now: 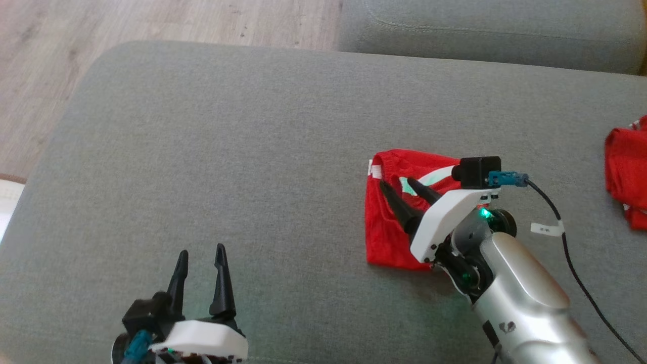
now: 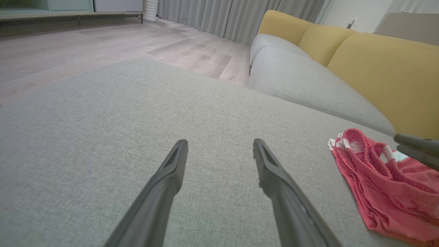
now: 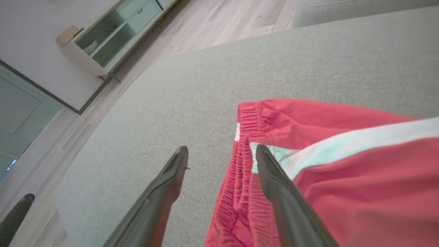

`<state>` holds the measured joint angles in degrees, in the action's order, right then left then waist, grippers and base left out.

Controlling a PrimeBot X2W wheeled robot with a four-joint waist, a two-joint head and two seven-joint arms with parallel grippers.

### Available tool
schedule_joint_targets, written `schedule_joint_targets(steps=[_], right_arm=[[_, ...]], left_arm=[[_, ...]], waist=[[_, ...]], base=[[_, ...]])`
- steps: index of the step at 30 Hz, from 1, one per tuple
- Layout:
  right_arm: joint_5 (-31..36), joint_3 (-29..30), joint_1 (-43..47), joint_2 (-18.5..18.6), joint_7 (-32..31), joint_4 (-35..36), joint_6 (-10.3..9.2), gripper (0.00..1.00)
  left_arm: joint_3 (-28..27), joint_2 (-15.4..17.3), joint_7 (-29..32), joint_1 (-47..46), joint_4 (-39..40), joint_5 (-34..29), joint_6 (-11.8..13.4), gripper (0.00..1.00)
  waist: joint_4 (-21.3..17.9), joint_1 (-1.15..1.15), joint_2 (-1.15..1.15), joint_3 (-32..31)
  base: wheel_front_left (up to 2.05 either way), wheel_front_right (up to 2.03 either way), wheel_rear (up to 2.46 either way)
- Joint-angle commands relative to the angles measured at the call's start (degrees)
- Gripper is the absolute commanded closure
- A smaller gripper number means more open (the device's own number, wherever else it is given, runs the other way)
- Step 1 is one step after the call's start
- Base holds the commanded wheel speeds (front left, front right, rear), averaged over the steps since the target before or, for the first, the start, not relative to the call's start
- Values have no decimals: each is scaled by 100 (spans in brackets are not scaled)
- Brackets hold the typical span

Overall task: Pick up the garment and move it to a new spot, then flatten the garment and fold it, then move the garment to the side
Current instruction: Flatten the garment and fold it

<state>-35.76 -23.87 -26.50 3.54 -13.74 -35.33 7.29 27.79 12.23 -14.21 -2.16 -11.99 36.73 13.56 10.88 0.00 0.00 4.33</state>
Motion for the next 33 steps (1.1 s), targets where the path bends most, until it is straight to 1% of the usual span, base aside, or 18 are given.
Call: schedule_joint_targets(steps=[1, 6, 11, 17, 24, 33], right_arm=[[30, -97, -244, -66, 142, 229, 20, 0], [531, 125, -262, -66, 637, 280, 20, 0], [1295, 696, -78, -66, 1184, 418, 20, 0], [1993, 1314, 487, -66, 1697, 849, 20, 0], [2289, 1679, 1352, -66, 1936, 1381, 20, 0], [2372, 1806, 2149, -66, 2105, 1900, 20, 0]], left_arm=[[-176, 32, -76, -314, 148, -70, -7, 0], [-143, 40, -74, -415, 167, -133, -22, 0], [-100, 83, -49, -572, 173, -212, -25, 0], [-85, 87, -35, -605, 130, -246, 35, 0], [-179, 97, -56, -297, 85, -221, 88, 0], [-301, 149, -73, 170, 113, -285, 108, 0]], waist=[[-32, 0, 0, -11], [-160, 0, 0, -66], [-308, 0, 0, -157], [-484, 0, 0, -325], [-667, 0, 0, -538], [-785, 0, 0, -634]], base=[[0, 0, 0], [0, 0, 0], [0, 0, 0], [0, 0, 0], [0, 0, 0], [0, 0, 0]])
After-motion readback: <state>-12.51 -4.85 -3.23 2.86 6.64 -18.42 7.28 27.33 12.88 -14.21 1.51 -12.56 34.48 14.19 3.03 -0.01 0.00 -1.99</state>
